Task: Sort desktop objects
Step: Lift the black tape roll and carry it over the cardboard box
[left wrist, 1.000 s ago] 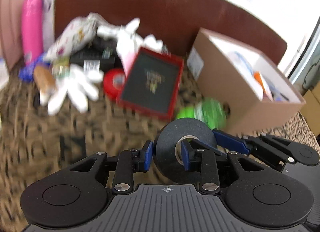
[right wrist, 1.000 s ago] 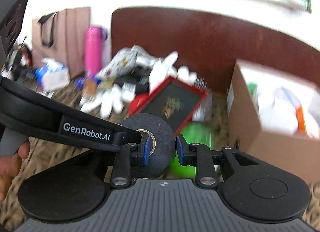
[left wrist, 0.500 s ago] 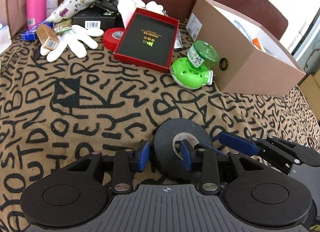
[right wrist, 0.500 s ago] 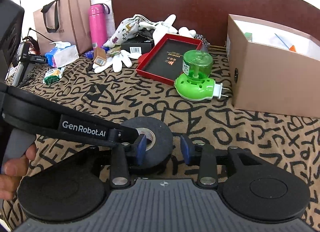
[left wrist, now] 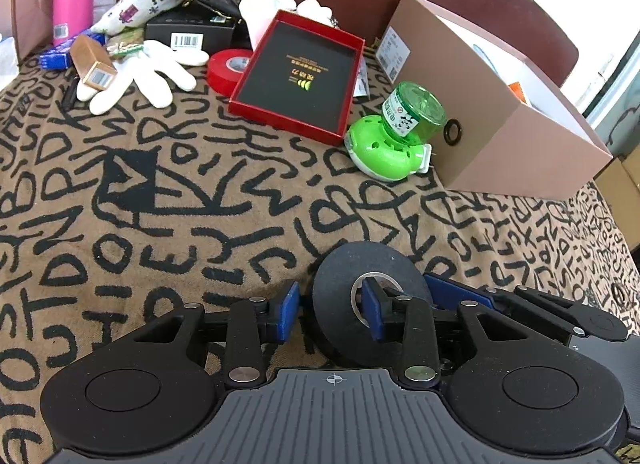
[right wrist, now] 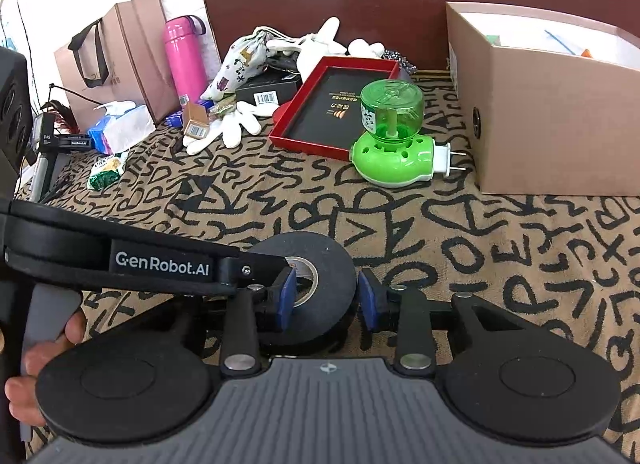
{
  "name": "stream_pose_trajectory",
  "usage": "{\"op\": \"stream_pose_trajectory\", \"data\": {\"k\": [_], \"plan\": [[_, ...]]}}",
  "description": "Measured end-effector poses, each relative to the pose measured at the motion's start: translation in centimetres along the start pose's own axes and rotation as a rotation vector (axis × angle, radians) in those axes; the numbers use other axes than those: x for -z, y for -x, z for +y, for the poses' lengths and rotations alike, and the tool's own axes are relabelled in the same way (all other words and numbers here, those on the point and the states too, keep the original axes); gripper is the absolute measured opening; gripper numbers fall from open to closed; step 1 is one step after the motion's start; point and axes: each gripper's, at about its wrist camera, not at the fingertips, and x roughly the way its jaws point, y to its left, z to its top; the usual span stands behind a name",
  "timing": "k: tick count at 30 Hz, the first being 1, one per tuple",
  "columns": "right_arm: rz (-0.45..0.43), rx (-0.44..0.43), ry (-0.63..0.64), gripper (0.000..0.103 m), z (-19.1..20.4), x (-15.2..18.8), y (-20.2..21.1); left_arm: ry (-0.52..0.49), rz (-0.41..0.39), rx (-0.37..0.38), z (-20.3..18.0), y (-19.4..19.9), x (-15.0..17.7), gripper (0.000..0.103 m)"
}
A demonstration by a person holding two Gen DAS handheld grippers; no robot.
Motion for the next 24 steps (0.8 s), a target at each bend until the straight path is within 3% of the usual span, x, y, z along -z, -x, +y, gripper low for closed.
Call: {"op": "stream_pose_trajectory", "data": {"k": [2,4,8,13,24], "plan": [[-0.002,0.003,0.006,0.037,0.1,0.0,0.0,-0.003,-0.002,-0.002,-0.1,0.0,0.0,0.046],[-0.006,0.009,0.014,0.035,0.3,-0.1,0.2,-0.003,-0.009,-0.019,-0.4,0.2,0.0,0.034],[-0.045,0.042,0.038,0.032,0.0,-0.7,1.4,-0.007,-0.034,0.005,-1.4,1.1,-0.6,0.032],[-0.162,0.104,0.066,0.03,-1.2,-3.1,4.1,-0.073,-0.13,0.046,-4.5,2.7,-3.0,0.031],[-0.362,0.224,0.096,0.03,-6.4,-10.0,7.1,-0.17,-0.263,0.135,-11.4,2.6,-11.2,0.032]]}}
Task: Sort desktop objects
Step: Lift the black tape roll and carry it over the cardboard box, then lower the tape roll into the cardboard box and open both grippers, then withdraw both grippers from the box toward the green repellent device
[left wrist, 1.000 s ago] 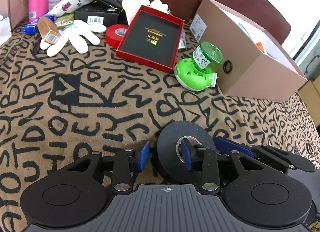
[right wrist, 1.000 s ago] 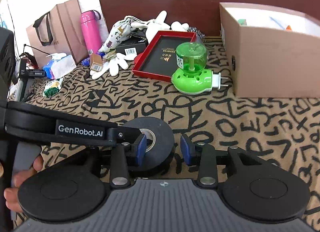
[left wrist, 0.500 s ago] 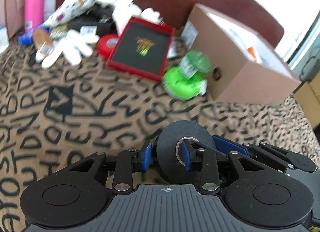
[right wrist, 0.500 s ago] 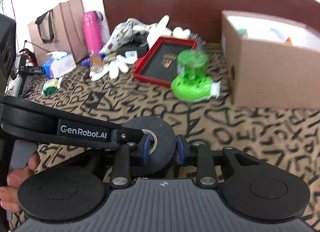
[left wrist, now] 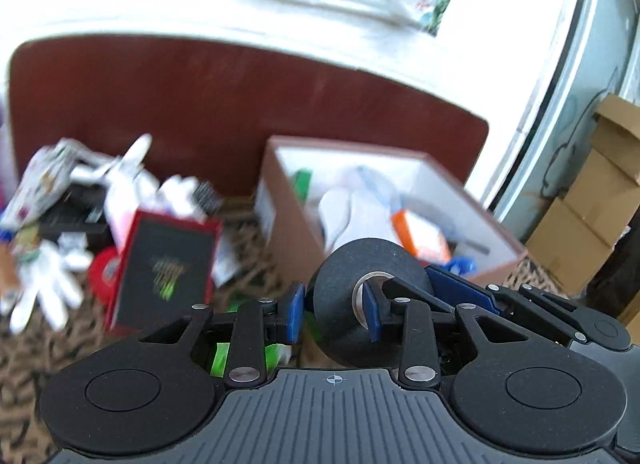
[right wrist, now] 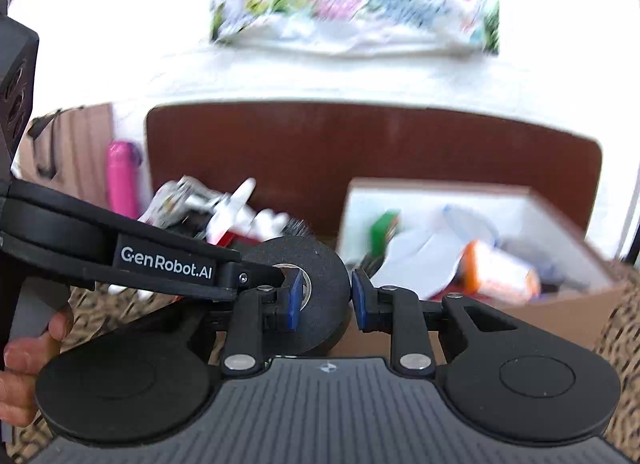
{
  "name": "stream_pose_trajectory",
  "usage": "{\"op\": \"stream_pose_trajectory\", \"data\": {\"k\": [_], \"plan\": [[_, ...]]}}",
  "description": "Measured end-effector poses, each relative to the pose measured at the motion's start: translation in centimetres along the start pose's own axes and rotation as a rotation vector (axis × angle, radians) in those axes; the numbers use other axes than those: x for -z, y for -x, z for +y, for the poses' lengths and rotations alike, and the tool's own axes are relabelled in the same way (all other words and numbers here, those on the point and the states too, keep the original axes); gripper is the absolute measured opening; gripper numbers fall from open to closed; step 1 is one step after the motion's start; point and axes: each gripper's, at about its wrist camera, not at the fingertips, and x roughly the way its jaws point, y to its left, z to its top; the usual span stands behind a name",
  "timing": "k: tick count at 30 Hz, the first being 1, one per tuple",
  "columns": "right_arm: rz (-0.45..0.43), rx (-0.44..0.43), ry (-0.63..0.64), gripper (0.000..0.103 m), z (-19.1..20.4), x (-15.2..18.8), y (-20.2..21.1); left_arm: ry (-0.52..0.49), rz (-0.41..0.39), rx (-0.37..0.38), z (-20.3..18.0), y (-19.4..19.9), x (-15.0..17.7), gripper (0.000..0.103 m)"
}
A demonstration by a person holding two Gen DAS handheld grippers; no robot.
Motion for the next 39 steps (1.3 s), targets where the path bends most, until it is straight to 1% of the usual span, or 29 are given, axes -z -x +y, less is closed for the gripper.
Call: {"op": "stream_pose_trajectory", "data": {"k": [2,5,9,13,16,17,18,19,20,21,22,23,24,26,29,31,35,39], "plan": [[-0.007,0.023,-0.006,0.03,-1.5,-1.1,-1.5,-0.004,0.001,0.015,-0.4,-1.8,-1.8,0.032],[0.007,0.031,-0.053,0.03,-4.2,-2.4,-4.2,-0.005,0.013,0.026,-0.6,-4.7,-4.0,0.032],[0.031,0.055,-0.076,0.03,-6.8,-3.6,-8.1,0.021,0.041,0.048,0.1,-8.9,-6.4,0.032],[0.061,0.061,-0.086,0.03,-8.1,-4.2,-11.4,0.021,0.058,0.044,1.0,-12.2,-7.7,0.032],[0.079,0.052,-0.096,0.03,-8.9,-4.3,-13.7,0.042,0.065,0.032,2.0,-14.2,-8.5,0.034],[0.092,0.043,-0.107,0.031,-9.2,-4.3,-14.7,0.053,0.07,0.023,2.2,-14.9,-8.8,0.05],[0.111,0.036,-0.124,0.032,-9.5,-4.4,-15.5,0.068,0.067,0.006,2.5,-15.2,-8.9,0.057],[0.127,0.038,-0.136,0.044,-9.7,-4.5,-16.0,0.089,0.047,-0.003,2.8,-15.3,-9.0,0.06],[0.123,0.06,-0.136,0.054,-9.7,-4.5,-16.1,0.103,0.027,0.018,3.1,-15.0,-8.9,0.078],[0.108,0.084,-0.117,0.055,-9.6,-4.4,-15.9,0.109,0.009,0.009,3.2,-14.6,-8.8,0.102],[0.099,0.093,-0.087,0.059,-9.5,-4.2,-15.6,0.104,-0.014,-0.009,3.2,-14.1,-8.7,0.103],[0.102,0.102,-0.069,0.064,-9.4,-4.0,-15.5,0.084,-0.048,-0.02,3.0,-13.6,-8.5,0.103],[0.104,0.109,-0.064,0.067,-9.3,-3.8,-15.2,0.054,-0.063,-0.027,2.8,-13.2,-8.4,0.103],[0.099,0.103,-0.07,0.083,-9.1,-3.3,-14.5,0.004,-0.064,-0.033,2.4,-12.7,-8.0,0.103],[0.096,0.107,-0.059,0.096,-8.3,-2.7,-13.5,-0.004,-0.065,-0.026,2.1,-11.9,-7.1,0.103],[0.102,0.121,-0.047,0.101,-7.7,-2.6,-13.3,0.001,-0.063,-0.019,2.1,-11.3,-6.4,0.103],[0.128,0.127,-0.042,0.103,-7.0,-2.4,-12.9,0.004,-0.061,-0.01,1.9,-10.0,-5.4,0.103],[0.137,0.136,-0.058,0.103,-6.6,-2.2,-12.0,0.0,-0.062,-0.033,1.8,-8.9,-4.4,0.103]]}}
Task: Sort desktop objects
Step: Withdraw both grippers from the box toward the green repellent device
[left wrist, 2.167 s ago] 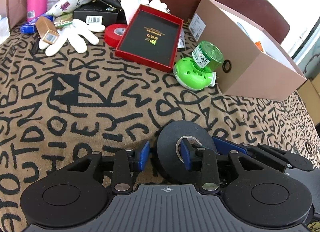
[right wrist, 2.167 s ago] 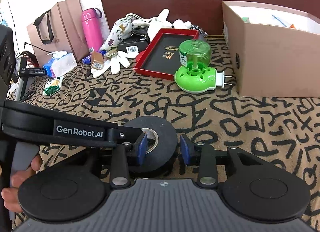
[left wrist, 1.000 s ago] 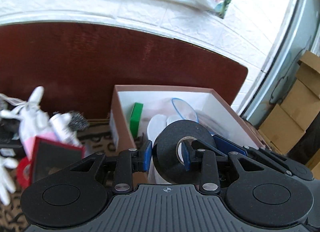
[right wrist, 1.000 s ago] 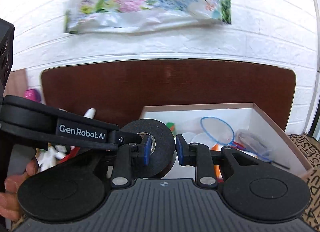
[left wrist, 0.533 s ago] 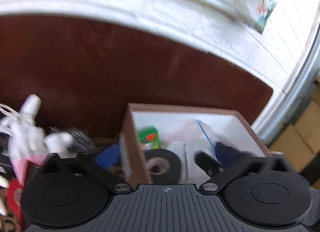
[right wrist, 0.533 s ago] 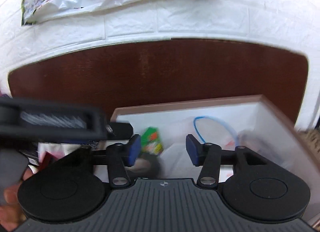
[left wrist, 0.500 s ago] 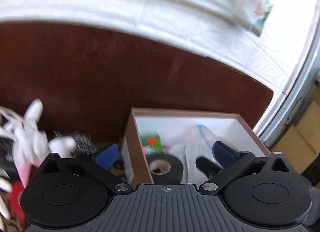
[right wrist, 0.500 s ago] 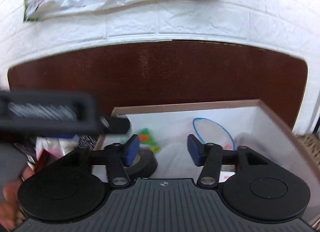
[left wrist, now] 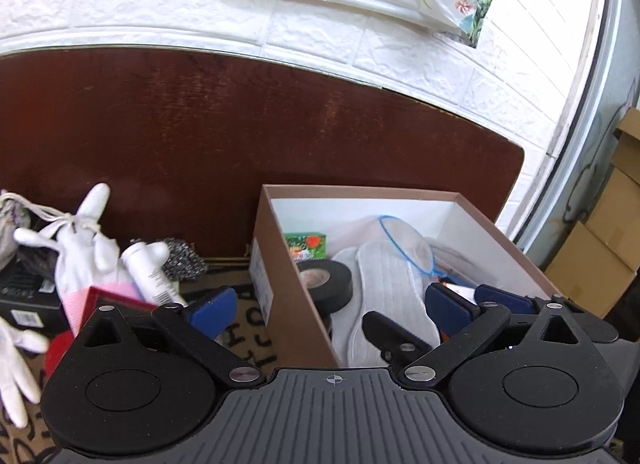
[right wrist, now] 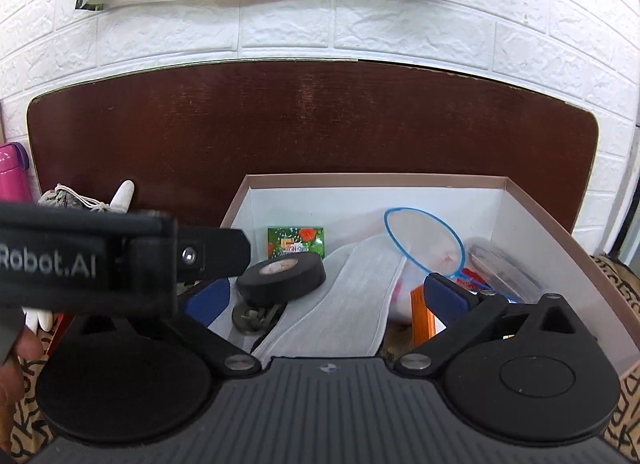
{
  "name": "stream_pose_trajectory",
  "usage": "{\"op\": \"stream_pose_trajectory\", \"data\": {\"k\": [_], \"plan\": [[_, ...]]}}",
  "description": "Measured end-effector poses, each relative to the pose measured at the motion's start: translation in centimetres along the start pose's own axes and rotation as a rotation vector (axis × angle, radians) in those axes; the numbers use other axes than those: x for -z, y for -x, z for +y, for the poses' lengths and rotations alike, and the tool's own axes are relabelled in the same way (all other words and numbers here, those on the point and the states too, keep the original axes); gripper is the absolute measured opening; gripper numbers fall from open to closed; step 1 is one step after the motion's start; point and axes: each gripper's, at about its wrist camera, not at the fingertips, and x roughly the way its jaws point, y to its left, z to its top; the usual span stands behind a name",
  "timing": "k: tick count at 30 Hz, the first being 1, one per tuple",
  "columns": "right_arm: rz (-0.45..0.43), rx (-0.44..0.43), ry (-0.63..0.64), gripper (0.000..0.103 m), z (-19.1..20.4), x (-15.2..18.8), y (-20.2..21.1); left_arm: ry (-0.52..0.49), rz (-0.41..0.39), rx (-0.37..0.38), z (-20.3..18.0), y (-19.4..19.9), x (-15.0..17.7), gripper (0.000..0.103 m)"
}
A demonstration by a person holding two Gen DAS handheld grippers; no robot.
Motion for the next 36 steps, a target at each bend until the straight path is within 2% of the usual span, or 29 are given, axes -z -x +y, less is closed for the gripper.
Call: {"op": "stream_pose_trajectory", "data": {"k": [21,27,32,36], "plan": [[-0.036,-0.004,0.018,0.103,2.4,2.3,6.8,-0.032,0.0,-0.04,-1.4,6.3,3.3,0.103],[-0.049,-0.011,0.058,0.103,3.4,3.8,9.3,-0.063,-0.006,-0.071,-2.5,8.2,5.0,0.103],[-0.05,-0.009,0.059,0.103,4.1,5.2,11.0,-0.034,0.017,-0.065,-2.4,9.1,6.7,0.103],[-0.034,-0.025,0.05,0.103,4.6,6.5,11.7,-0.021,0.029,-0.088,-2.1,10.1,8.3,0.103]]}}
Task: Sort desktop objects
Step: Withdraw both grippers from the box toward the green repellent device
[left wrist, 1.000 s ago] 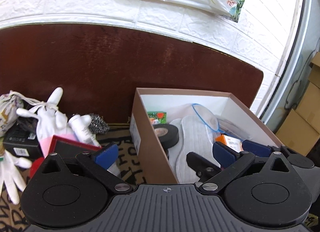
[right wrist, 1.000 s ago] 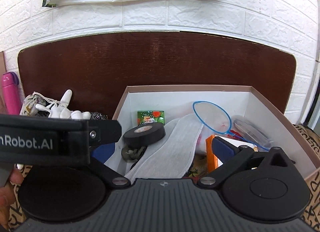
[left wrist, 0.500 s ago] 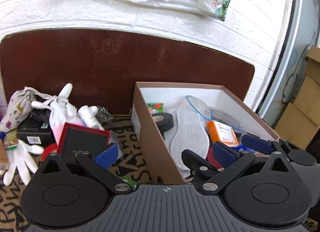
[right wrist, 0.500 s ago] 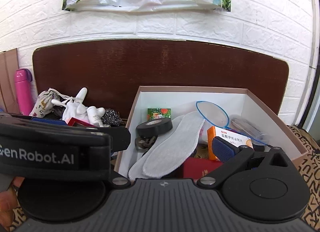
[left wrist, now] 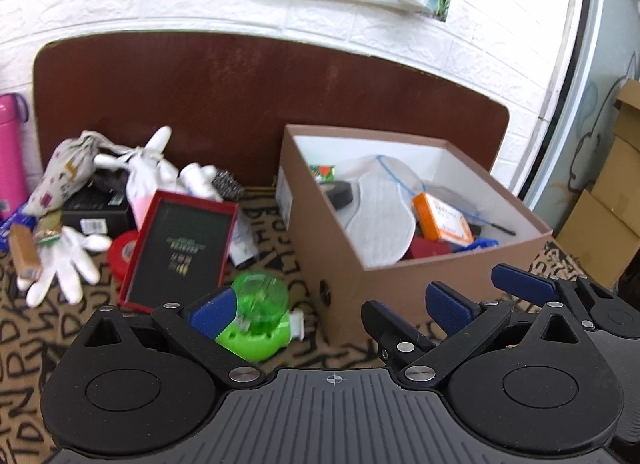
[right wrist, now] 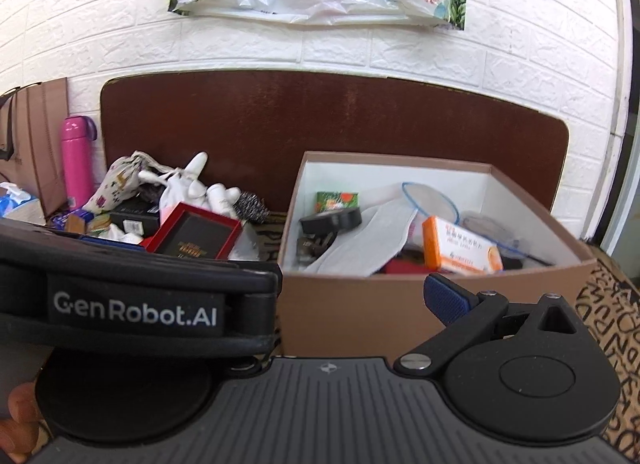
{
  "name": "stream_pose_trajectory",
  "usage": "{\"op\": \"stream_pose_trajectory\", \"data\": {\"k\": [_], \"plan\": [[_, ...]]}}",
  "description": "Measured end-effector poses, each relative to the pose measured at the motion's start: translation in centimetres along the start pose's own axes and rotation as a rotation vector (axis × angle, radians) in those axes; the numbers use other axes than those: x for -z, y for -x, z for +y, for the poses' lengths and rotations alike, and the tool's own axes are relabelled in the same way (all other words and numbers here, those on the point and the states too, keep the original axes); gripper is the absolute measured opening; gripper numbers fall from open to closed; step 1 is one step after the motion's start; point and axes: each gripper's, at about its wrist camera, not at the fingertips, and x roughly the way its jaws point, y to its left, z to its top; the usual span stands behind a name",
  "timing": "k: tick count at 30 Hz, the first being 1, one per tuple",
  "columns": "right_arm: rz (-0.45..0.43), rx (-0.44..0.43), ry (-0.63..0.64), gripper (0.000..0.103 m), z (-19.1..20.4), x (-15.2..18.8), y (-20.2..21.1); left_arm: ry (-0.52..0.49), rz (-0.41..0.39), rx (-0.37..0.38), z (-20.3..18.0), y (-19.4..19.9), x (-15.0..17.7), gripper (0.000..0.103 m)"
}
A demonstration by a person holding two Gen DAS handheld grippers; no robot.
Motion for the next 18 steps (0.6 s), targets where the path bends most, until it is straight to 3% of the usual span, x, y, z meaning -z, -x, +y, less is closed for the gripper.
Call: {"op": "stream_pose_trajectory", "data": {"k": [10,18], "plan": [[0.061,-0.047,-0.036,0.103,2.0,3.0,0.3,0.038,0.054,-0.055,1.4,1.0,3.3,0.103],[0.074,-0.128,-0.087,0.103,2.7,4.3,0.2,0.079,0.102,-0.047,2.5,0.8,4.6,0.103]]}}
